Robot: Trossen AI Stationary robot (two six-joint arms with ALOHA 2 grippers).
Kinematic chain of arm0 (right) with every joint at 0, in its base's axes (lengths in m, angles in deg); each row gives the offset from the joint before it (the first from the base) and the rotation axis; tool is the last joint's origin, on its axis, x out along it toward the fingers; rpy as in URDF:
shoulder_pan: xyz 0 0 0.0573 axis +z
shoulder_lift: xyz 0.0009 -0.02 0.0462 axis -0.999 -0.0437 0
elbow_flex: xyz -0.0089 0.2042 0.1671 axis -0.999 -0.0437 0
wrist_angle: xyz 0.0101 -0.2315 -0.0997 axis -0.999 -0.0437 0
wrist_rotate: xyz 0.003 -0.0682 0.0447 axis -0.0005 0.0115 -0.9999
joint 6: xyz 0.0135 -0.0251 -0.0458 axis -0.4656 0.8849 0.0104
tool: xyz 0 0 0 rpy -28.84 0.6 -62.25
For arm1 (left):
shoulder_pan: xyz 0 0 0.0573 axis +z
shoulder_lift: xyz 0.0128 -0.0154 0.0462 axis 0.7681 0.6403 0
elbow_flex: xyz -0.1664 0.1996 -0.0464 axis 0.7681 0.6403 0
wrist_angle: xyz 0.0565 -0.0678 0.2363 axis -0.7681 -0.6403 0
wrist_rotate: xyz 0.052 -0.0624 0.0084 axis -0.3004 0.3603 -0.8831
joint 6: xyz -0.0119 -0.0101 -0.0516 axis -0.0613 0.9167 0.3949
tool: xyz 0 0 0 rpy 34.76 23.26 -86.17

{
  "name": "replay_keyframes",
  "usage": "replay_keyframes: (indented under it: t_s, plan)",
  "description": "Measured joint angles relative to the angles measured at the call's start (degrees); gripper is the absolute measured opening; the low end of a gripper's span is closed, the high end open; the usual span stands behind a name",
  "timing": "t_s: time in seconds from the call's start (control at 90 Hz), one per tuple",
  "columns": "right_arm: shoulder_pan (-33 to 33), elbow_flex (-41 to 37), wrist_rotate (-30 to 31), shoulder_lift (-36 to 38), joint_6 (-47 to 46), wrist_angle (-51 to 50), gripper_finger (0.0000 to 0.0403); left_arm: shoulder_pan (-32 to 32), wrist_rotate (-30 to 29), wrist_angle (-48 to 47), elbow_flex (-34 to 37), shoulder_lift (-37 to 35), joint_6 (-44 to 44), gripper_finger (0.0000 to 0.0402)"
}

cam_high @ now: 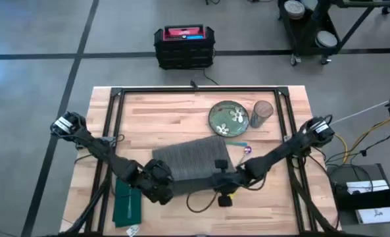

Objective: Set table place
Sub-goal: Move the gray place mat to the center of the table

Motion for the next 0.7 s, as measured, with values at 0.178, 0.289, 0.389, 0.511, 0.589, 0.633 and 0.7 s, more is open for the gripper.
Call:
replay_keyframes:
  t_s: [0.178, 0.289, 0.389, 0.511, 0.589, 0.633, 0.7]
  plan:
    - [-0.27, -5.64, 2.56, -1.48, -0.43, 19.18, 0.0018, 0.0, -1.73, 2.37, 0.0, 0.0, -2.07, 0.0]
    - [0.18, -5.79, 1.51, -3.5, -0.26, 20.5, 0.0018, 0.02, -3.05, 2.26, 0.0, 0.0, -2.48, 0.0]
    - [2.63, -4.54, 0.42, -3.8, -1.42, 16.72, 0.0018, 0.02, -3.44, 1.06, 0.02, 0.0, -2.47, 0.0]
    - [5.78, -0.92, -0.33, -3.09, 0.89, 12.64, 0.0018, 0.04, -4.68, 1.02, 0.03, 0.0, -2.14, 0.0]
    - [6.65, 1.37, 2.21, -3.59, 2.49, 10.38, 0.0018, 0.09, -5.19, 2.4, 0.04, -0.12, -2.49, 0.0]
    - [6.72, 2.13, 5.42, -4.51, 2.38, 8.65, 0.0018, 0.11, -5.2, 2.87, 0.04, -0.38, -3.04, 0.0]
    - [6.14, 2.33, 8.71, -6.45, 1.93, 7.18, 0.0018, 0.11, -5.13, 3.23, 0.0, -1.18, -3.81, 0.0]
